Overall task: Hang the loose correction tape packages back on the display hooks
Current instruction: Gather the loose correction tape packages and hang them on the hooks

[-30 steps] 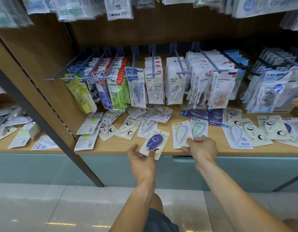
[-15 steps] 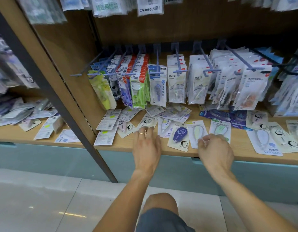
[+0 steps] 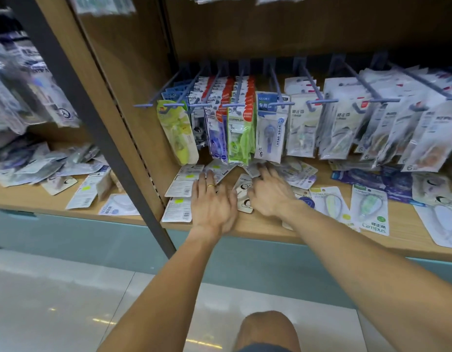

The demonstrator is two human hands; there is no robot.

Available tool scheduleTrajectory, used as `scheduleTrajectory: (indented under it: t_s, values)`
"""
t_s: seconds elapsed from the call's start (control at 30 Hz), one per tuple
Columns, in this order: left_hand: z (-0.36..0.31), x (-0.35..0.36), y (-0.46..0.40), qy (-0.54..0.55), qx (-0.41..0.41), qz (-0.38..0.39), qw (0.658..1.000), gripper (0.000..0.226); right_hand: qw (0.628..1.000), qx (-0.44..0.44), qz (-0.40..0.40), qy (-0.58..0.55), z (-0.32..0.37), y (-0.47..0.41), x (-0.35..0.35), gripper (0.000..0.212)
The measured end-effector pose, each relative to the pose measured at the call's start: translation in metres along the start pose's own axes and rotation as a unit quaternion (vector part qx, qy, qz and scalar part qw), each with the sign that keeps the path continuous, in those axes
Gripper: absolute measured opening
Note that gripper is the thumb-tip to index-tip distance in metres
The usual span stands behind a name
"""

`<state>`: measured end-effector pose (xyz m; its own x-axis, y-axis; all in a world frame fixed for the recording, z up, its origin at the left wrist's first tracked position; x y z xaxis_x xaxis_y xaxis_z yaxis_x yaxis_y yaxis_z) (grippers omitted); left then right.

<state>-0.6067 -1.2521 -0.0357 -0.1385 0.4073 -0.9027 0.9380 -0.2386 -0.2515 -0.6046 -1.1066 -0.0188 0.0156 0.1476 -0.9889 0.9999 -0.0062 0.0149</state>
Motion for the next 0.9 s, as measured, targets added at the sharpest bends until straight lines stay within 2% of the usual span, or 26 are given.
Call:
scheduleTrajectory:
  t_s: [0.1,0.23,0.47,0.57,0.63,0.73,0.8,0.9]
  values:
    - [0.005,0.005,-0.012,-0.025,-0.026,0.055,0.998,0.085,1.000,0.000,0.017,0.000,-0.005,-0.012,0.006,0.060]
    - [0.000,0.003,-0.013,-0.050,-0.003,0.039,0.998,0.097,1.000,-0.018,-0.002,0.004,-0.005,-0.017,0.005,0.066]
    - [-0.028,-0.022,0.020,-0.033,0.103,-0.084,0.991,0.063,0.987,-0.054,-0.147,-0.026,0.001,0.029,-0.016,0.070]
    - [-0.035,-0.030,0.043,0.040,0.111,-0.116,0.986,0.053,0.975,-0.056,-0.209,-0.061,-0.005,0.070,-0.022,0.057]
    - [-0.039,-0.033,0.059,0.124,0.107,-0.130,0.978,0.044,0.959,-0.024,-0.259,-0.116,-0.014,0.100,-0.028,0.045]
    - [-0.035,-0.033,0.074,0.309,0.001,-0.134,0.942,0.042,0.918,0.075,-0.304,-0.241,-0.034,0.131,-0.032,0.031]
    - [-0.027,-0.030,0.083,0.406,-0.107,-0.156,0.894,0.038,0.884,0.153,-0.308,-0.316,-0.045,0.142,-0.028,0.028]
    - [-0.014,-0.020,0.096,0.492,-0.234,-0.182,0.819,0.034,0.820,0.249,-0.280,-0.432,-0.053,0.150,-0.010,0.027]
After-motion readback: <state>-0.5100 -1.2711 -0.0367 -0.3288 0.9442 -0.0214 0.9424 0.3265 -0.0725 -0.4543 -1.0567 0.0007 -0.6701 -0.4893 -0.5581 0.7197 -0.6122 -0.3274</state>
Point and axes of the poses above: each hand's wrist, its own y-axis away from the middle knuckle, its own x-axis out of the palm, z = x × y, the point moved 7 cm from there along -y, towards the middle knuckle, and after that the axes turned 14 degrees about y, right-handed, at the moved point
